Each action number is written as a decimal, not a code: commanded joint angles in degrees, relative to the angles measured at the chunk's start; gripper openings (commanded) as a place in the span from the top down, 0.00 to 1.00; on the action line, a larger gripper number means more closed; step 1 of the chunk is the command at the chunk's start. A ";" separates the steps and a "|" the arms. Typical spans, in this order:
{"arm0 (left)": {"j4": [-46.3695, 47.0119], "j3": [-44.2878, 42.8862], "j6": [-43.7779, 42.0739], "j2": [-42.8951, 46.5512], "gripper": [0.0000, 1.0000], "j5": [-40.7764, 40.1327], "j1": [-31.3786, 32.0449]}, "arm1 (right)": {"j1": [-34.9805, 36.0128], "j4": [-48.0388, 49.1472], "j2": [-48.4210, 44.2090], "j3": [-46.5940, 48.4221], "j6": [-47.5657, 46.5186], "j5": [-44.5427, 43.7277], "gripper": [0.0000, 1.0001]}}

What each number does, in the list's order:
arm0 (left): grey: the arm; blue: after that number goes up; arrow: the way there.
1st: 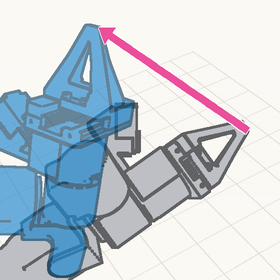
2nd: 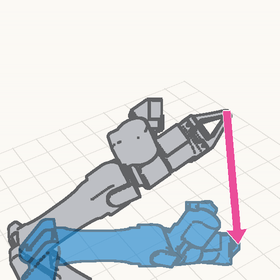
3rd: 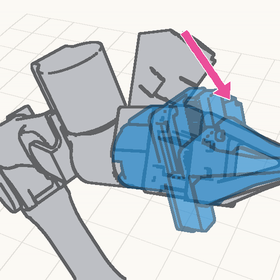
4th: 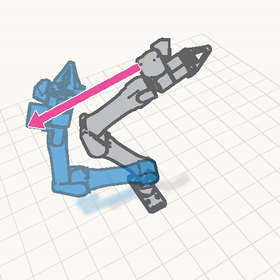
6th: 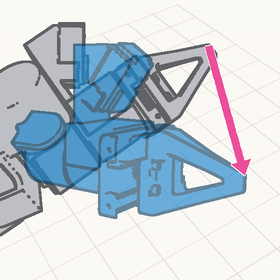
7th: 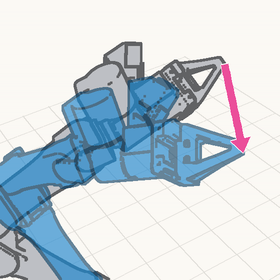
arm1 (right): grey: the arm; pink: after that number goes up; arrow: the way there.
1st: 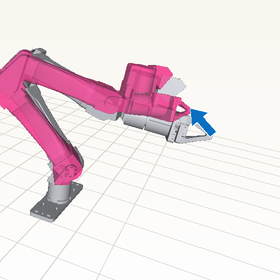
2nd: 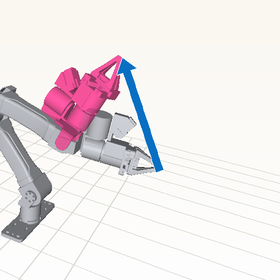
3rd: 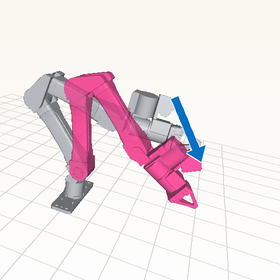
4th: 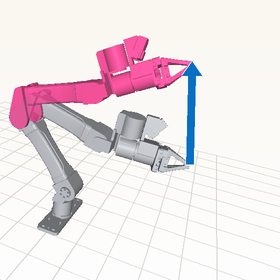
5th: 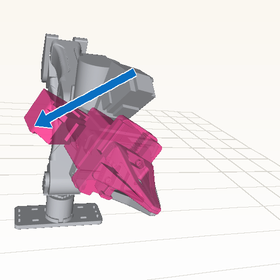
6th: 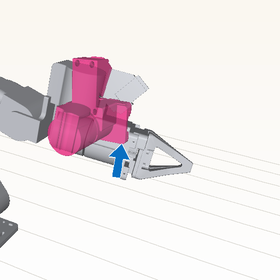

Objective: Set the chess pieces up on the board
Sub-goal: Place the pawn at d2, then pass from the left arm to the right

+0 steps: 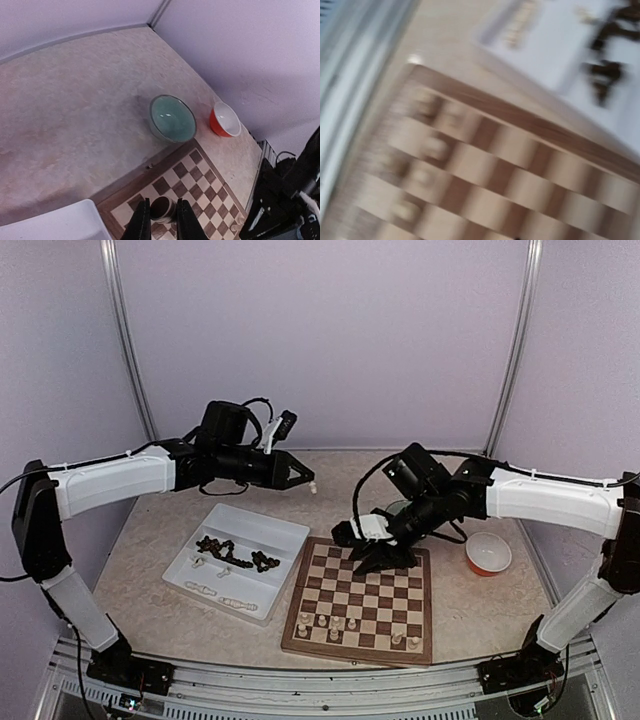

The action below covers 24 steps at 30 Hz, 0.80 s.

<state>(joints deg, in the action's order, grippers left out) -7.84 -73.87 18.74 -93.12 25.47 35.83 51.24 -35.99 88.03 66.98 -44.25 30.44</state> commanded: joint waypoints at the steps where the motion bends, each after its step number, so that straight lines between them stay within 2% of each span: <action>1: -5.74 -5.09 -1.60 -5.31 0.86 10.31 5.81 | -4.17 -7.50 -2.82 7.30 -4.02 -7.45 0.71; 3: -4.44 -4.86 0.63 -7.75 0.88 10.71 7.66 | -6.15 -8.46 -3.01 10.13 -4.31 -7.67 0.71; 7: 4.86 -0.20 10.41 -8.46 0.90 6.32 9.00 | -7.49 -2.99 -3.62 10.64 1.59 -10.38 0.71; 9: 13.70 4.15 17.10 -7.03 0.90 2.93 9.10 | -7.63 1.16 -4.32 8.99 5.71 -11.65 0.69; 15: 39.37 19.09 37.60 -0.45 0.91 -13.97 9.77 | -7.98 9.87 -4.71 5.01 16.15 -11.55 0.68; 17: 45.54 21.87 42.47 0.01 0.90 -15.97 9.59 | -7.67 11.60 -3.02 6.86 17.79 -15.78 0.68; 20: 48.56 22.17 45.32 -0.45 0.90 -17.03 9.02 | -7.32 12.08 -0.46 11.61 18.89 -18.36 0.66; 24: 50.36 21.99 47.75 -0.79 0.90 -17.89 9.08 | -6.58 13.90 1.79 14.11 18.89 -15.47 0.62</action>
<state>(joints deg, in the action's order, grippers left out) 33.95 -51.77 60.31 -95.18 11.05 45.04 43.72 -25.91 87.74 77.54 -27.66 14.63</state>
